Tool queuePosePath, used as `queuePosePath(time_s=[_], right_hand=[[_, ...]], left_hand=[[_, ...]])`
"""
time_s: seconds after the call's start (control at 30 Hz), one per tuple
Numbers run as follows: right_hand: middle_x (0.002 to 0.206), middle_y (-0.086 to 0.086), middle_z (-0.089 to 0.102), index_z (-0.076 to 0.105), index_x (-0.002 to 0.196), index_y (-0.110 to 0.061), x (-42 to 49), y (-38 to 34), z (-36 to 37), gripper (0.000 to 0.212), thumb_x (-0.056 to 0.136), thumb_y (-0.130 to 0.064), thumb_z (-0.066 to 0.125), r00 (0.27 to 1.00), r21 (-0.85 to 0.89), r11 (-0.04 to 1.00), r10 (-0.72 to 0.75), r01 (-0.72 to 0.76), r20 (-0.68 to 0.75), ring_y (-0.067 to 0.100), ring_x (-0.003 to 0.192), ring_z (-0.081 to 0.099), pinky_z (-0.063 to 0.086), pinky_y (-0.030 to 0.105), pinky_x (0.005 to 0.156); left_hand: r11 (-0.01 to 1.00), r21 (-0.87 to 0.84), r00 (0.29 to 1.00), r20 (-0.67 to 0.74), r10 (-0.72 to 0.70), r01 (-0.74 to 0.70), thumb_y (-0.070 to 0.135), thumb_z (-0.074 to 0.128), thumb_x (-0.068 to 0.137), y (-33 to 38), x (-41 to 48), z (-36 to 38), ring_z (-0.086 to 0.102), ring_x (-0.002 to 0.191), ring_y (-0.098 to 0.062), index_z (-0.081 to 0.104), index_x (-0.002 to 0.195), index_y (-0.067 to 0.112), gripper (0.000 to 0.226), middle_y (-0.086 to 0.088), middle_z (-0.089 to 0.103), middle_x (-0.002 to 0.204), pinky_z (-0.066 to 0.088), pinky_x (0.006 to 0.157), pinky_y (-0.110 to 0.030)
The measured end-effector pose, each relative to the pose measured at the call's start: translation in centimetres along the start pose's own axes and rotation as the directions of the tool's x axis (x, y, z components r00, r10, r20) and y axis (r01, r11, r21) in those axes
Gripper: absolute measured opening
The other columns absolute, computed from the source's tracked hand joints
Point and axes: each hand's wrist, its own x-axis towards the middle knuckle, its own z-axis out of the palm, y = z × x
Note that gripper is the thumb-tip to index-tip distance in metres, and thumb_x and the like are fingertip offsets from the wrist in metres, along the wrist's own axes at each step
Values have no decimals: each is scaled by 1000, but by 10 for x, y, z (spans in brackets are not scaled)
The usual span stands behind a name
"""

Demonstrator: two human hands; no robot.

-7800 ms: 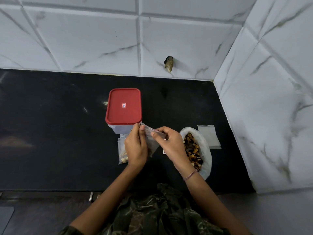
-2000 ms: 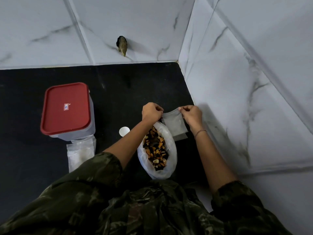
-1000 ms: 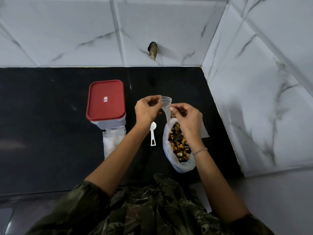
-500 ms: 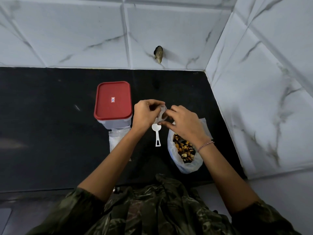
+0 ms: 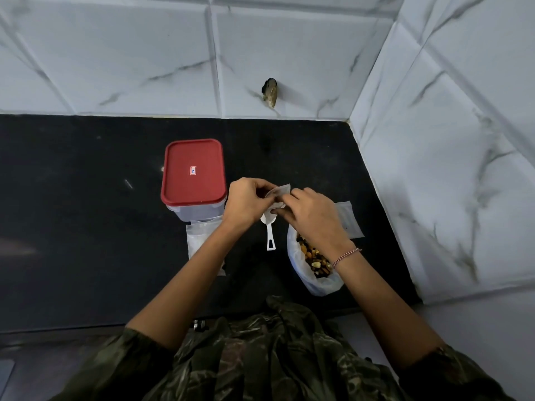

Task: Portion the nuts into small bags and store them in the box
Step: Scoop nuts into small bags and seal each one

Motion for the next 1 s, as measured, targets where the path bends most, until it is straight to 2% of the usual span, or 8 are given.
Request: queuePosePath(time_s=[0.07, 0.23, 0.43, 0.57, 0.67, 0.83, 0.93, 1.0], right_hand=[[77, 0, 62, 63, 100, -18, 1, -2, -1, 43, 88, -50, 37, 997, -14, 998, 55, -55, 47, 13, 65, 57, 43, 24, 52], [83, 2, 63, 62, 104, -19, 2, -4, -1, 38, 94, -50, 43, 985, -50, 997, 68, -61, 158, 14, 73, 59, 45, 27, 59], [82, 2, 63, 63, 101, -19, 0, -10, 0, 38, 93, -51, 45, 988, -8, 998, 67, -67, 140, 15, 72, 59, 45, 27, 57], [76, -1, 55, 62, 93, -20, 1, -11, 3, 48, 91, -61, 38, 975, -35, 998, 67, -61, 214, 10, 68, 53, 36, 23, 56], [70, -3, 48, 65, 81, -19, 2, -13, 5, 53, 86, -66, 42, 984, -18, 991, 134, -133, 115, 9, 60, 46, 30, 23, 50], [72, 1, 57, 69, 75, -17, 1, -16, 10, 39, 84, -54, 58, 991, -33, 990, 134, -134, -24, 9, 57, 49, 30, 20, 44], [77, 1, 60, 70, 77, -18, -3, -12, 12, 26, 83, -44, 67, 997, -45, 997, 55, -57, -51, 9, 62, 50, 28, 17, 49], [81, 1, 60, 69, 81, -18, -5, -8, 13, 25, 85, -42, 64, 999, -11, 1000, -21, 20, -43, 10, 69, 52, 31, 19, 54]], left_hand=[[999, -1, 999, -18, 43, -43, 11, 69, 85, 2, 0, -1, 62, 80, -2, 75, 99, 12, 16, 0, 73, 93, 46, 71, -6], [992, 77, 991, -76, 106, -100, 10, 68, 85, -1, 2, -2, 57, 82, -4, 74, 99, 12, 16, 1, 67, 95, 42, 70, -5], [994, 73, 994, -64, 88, -83, 10, 68, 85, -5, 2, 1, 57, 81, -6, 74, 101, 11, 17, -1, 65, 95, 42, 70, -9], [997, 48, 994, -89, 62, -58, 6, 67, 85, -10, 3, 1, 55, 77, -2, 73, 100, 12, 17, 3, 62, 93, 42, 69, -5], [998, -55, 993, -120, 2, -8, 5, 66, 84, -12, 2, 1, 59, 75, -2, 73, 99, 14, 18, 2, 66, 93, 46, 68, -5], [877, -461, 991, 80, -110, 135, 10, 63, 89, -15, -3, -6, 65, 79, -12, 66, 110, 15, 22, -8, 67, 95, 54, 64, -19], [842, -523, 984, 169, -51, 133, 7, 61, 90, -27, -6, -14, 60, 83, -3, 57, 123, 17, 35, 0, 63, 100, 51, 69, -17], [861, -497, 971, 240, 12, 112, 12, 65, 81, -43, -9, -16, 57, 103, -6, 48, 132, 23, 55, 1, 58, 115, 51, 84, -22]])
